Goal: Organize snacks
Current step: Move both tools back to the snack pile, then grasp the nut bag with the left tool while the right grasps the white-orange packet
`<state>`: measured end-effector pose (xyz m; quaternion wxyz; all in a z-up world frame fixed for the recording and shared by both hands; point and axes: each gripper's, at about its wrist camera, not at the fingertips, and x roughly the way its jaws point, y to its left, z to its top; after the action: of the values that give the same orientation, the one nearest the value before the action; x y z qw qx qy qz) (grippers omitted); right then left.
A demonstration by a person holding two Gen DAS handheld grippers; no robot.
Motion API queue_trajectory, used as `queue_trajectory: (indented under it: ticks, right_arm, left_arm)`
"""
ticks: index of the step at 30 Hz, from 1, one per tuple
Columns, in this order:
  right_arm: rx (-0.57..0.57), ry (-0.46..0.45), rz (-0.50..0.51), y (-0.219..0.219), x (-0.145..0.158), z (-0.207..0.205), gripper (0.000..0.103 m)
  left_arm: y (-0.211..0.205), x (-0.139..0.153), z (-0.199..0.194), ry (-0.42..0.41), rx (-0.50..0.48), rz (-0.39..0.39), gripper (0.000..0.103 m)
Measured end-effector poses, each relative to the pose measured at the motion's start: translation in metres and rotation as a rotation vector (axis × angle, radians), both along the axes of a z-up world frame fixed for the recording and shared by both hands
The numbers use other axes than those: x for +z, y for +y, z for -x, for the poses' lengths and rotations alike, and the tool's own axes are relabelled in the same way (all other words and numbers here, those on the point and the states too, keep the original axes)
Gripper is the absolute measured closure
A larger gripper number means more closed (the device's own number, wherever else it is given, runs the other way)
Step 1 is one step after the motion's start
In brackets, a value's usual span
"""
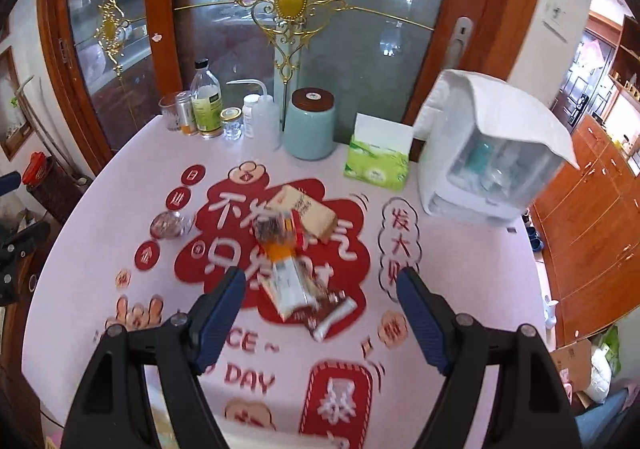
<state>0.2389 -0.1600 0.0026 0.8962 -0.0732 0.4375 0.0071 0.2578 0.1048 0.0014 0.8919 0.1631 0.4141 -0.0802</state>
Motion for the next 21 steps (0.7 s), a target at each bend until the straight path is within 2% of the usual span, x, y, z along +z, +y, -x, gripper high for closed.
queue_trajectory:
  ticks: [4,8,11,13,14,21]
  right_arm:
    - [-0.02,0.066,-0.014,0.009,-0.033,-0.042,0.025]
    - [-0.059,0.17,-0.008,0.017,-0.088,-0.076,0.037]
    - [-0.083,0.249,-0.042,0.018,-0.129,-0.09,0.038]
    - [-0.088,0.284,-0.029,0.021,-0.15,-0.096,0.038]
    - [-0.091,0.305,-0.016,0.022,-0.163,-0.099,0.038]
    - [-0.115,0.384,0.028,0.026,-0.2,-0.109,0.039]
  left_arm:
    - [0.003,-0.047,-0.051,0.094,-0.086,0.022,0.013]
    - [0.004,-0.107,-0.09,0.187,-0.158,0.031,0.013]
    - [-0.001,-0.15,-0.113,0.246,-0.201,-0.001,0.013]
    - [-0.005,-0.174,-0.125,0.267,-0.232,-0.034,0.013]
    - [-0.007,-0.182,-0.129,0.273,-0.244,-0.043,0.013]
    - [-0.018,-0.221,-0.148,0.332,-0.315,-0.045,0.013]
